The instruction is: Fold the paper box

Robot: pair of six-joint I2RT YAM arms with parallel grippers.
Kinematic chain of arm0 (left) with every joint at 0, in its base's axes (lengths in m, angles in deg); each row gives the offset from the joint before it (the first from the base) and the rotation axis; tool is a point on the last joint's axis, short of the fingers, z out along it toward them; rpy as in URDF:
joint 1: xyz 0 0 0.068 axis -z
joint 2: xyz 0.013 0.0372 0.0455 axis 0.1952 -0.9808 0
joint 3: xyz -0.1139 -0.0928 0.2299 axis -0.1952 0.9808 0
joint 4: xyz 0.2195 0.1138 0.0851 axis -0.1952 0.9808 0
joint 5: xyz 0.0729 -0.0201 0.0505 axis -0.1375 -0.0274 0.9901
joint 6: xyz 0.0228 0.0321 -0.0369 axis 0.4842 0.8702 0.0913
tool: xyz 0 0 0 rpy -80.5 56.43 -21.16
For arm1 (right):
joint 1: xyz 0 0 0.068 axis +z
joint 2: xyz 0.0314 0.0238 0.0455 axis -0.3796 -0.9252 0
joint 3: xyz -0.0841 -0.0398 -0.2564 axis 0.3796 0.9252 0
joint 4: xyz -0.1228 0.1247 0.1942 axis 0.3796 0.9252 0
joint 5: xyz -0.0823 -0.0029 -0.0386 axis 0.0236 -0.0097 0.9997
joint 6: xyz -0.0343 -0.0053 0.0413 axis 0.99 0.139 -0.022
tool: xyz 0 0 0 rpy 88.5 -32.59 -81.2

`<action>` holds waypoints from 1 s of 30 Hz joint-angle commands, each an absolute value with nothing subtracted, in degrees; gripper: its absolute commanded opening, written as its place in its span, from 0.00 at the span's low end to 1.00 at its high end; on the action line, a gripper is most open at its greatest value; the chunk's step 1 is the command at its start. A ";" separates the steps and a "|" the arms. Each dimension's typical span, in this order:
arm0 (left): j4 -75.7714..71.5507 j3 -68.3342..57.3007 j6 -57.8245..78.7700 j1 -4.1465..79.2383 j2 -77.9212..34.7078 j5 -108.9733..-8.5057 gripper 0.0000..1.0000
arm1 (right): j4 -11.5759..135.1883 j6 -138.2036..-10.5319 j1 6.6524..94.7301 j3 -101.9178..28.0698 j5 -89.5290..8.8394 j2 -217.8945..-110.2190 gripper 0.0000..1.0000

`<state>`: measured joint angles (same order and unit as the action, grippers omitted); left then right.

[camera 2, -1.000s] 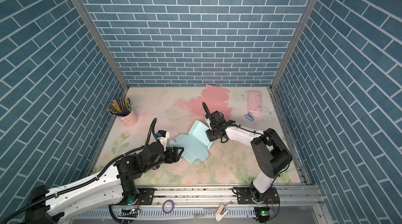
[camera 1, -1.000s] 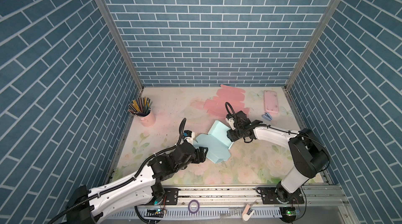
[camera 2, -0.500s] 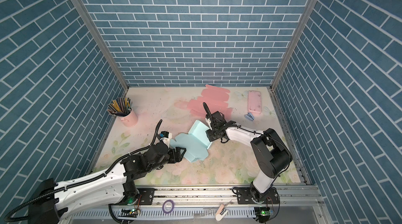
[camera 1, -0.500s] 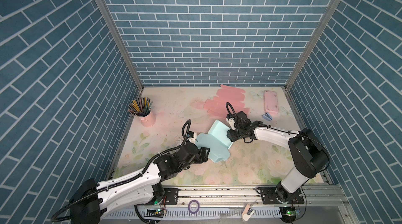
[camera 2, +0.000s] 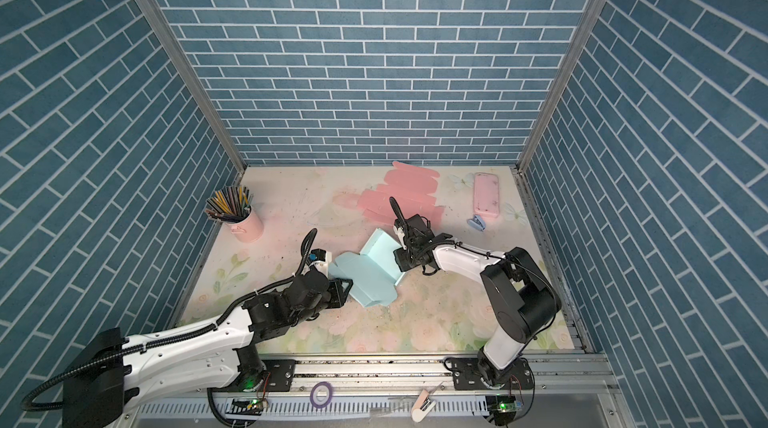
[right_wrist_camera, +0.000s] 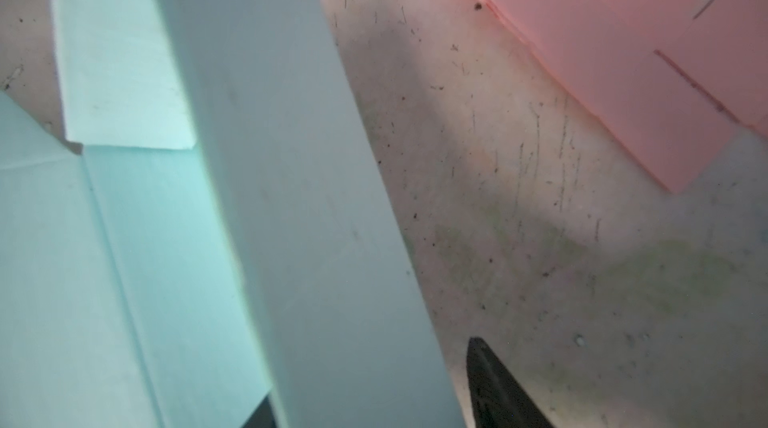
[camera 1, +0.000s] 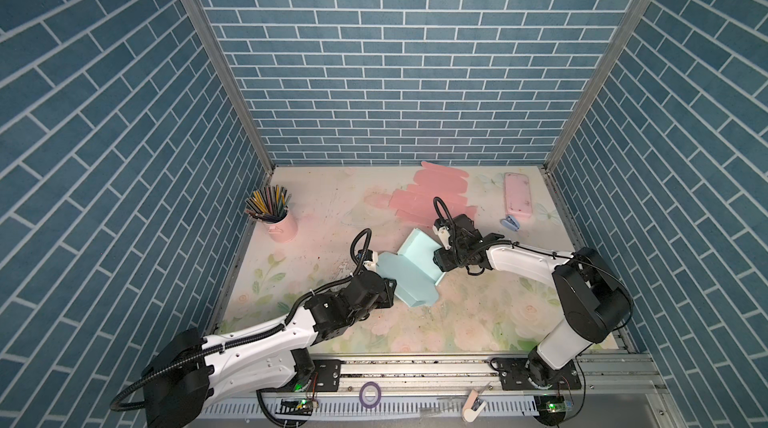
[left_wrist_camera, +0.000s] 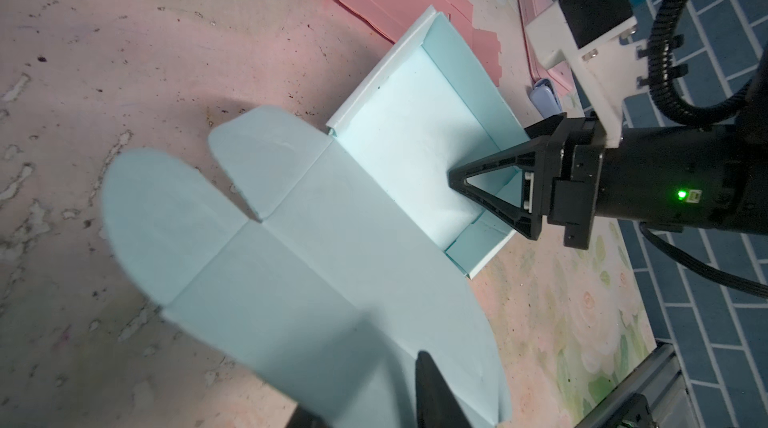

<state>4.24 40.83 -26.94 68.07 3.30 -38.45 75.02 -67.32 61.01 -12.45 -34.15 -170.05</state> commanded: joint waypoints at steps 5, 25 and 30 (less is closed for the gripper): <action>3.14 39.24 -27.16 65.78 2.62 -37.59 0.14 | 76.05 -64.10 65.89 -9.63 -29.90 -162.43 0.70; 38.69 10.60 12.13 57.57 -1.86 -49.11 0.00 | 51.02 -59.15 70.82 18.56 -35.00 -114.47 0.86; 48.12 2.84 22.90 58.90 -6.46 -55.91 0.00 | 53.87 -52.77 70.10 13.79 -40.15 -112.95 0.90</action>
<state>38.18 5.91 12.56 58.06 -5.55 -51.15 55.52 -59.00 70.56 16.89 -35.24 -112.86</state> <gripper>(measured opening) 0.057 0.900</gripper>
